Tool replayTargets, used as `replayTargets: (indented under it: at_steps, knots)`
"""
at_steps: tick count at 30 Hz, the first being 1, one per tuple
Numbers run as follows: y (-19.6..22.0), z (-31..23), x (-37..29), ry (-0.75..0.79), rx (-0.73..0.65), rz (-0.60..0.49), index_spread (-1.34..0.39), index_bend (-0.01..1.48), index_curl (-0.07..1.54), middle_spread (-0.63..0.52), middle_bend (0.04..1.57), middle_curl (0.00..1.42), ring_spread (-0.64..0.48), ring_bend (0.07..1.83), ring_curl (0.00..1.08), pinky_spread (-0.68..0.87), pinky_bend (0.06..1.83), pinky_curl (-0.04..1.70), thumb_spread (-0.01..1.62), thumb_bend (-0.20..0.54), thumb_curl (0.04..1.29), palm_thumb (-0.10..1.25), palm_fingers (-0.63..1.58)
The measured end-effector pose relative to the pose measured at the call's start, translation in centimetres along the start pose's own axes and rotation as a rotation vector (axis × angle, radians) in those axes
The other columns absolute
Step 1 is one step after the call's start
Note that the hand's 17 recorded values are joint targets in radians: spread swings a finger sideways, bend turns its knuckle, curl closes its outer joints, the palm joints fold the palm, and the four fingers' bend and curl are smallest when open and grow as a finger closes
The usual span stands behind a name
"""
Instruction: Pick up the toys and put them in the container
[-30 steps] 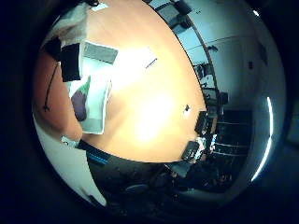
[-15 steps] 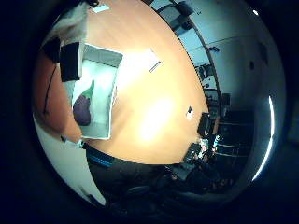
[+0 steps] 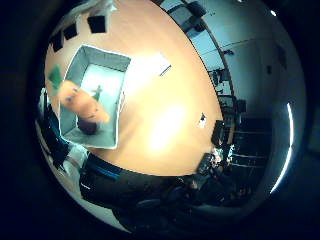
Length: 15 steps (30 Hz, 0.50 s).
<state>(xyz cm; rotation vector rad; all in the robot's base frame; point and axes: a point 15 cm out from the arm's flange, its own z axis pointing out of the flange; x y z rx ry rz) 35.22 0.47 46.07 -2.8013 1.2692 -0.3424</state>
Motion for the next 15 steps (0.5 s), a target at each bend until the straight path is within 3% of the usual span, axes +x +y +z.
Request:
replayTargets:
  at_steps: [7,15]
  knots:
    - [0.12,0.14,0.03,-0.001,-0.008,0.0,-0.47,0.21,0.43,-0.16,0.41,0.46,-0.15,0.71,0.44,0.41,0.56,0.63,1.05,-0.025,0.3,0.5,0.29]
    - [0.82,-0.06,0.58,-0.003,-0.005,0.023,-0.47,0.19,0.4,-0.16,0.36,0.41,-0.14,0.64,0.37,0.46,0.48,0.55,1.04,-0.025,0.29,0.51,0.35]
